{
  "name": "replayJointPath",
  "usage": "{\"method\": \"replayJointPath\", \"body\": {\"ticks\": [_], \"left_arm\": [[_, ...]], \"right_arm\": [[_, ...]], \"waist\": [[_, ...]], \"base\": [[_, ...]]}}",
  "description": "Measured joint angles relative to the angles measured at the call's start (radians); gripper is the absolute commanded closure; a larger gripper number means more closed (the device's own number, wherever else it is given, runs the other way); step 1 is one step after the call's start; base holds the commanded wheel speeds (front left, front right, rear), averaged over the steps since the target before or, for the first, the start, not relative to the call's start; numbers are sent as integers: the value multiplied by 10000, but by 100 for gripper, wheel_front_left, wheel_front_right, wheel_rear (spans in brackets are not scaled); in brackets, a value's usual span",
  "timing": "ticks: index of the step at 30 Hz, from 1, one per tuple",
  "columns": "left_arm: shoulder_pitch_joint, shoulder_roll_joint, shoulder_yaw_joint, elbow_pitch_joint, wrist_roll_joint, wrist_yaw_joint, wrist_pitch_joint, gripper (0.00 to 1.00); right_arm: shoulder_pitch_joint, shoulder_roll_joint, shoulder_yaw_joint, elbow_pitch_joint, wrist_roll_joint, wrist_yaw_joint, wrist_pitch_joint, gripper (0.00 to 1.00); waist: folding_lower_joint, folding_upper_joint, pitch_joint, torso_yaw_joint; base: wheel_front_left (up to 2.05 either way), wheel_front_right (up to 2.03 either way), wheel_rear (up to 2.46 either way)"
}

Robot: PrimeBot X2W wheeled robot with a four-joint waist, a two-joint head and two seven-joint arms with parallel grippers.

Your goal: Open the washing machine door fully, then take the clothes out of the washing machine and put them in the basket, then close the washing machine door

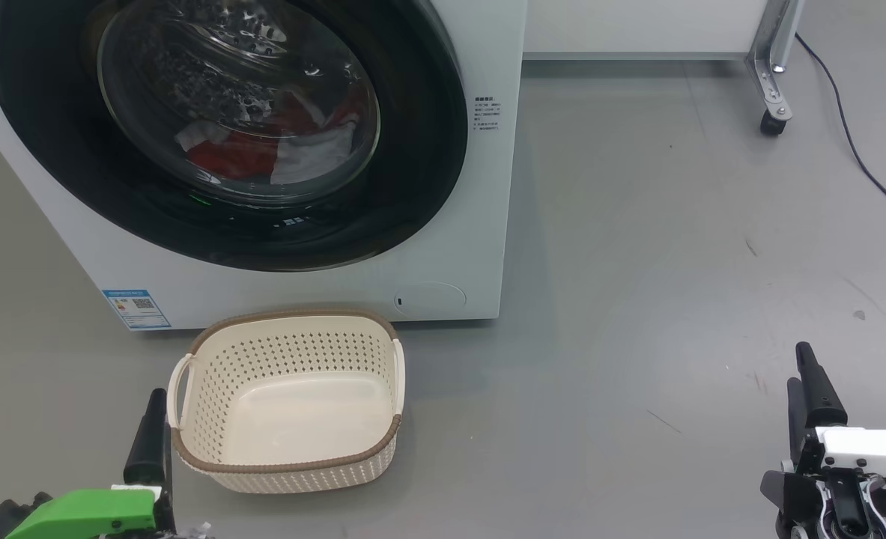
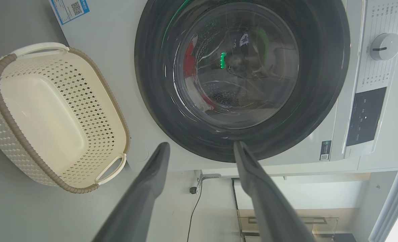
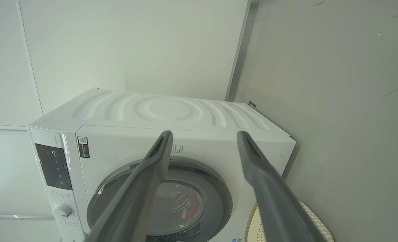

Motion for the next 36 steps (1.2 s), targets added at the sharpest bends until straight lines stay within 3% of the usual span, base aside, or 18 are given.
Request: {"method": "replayJointPath", "body": {"ticks": [13, 27, 36], "left_arm": [[-42, -2, 59, -579, 587, -2, -393, 0], [-146, 6, -247, -817, 3055, -2, -813, 0], [-146, 10, -447, -966, 4715, 0, -1112, 0]], "right_arm": [[-1, 0, 104, -807, -1016, 0, -430, 0], [22, -6, 449, -1540, -3072, -111, -880, 0], [165, -17, 928, -1662, -4964, -458, -1143, 0]], "waist": [[0, 0, -42, 55], [0, 0, -62, 87], [0, 0, -46, 100]], "base": [[0, 0, 0], [0, 0, 0], [0, 0, 0]]}}
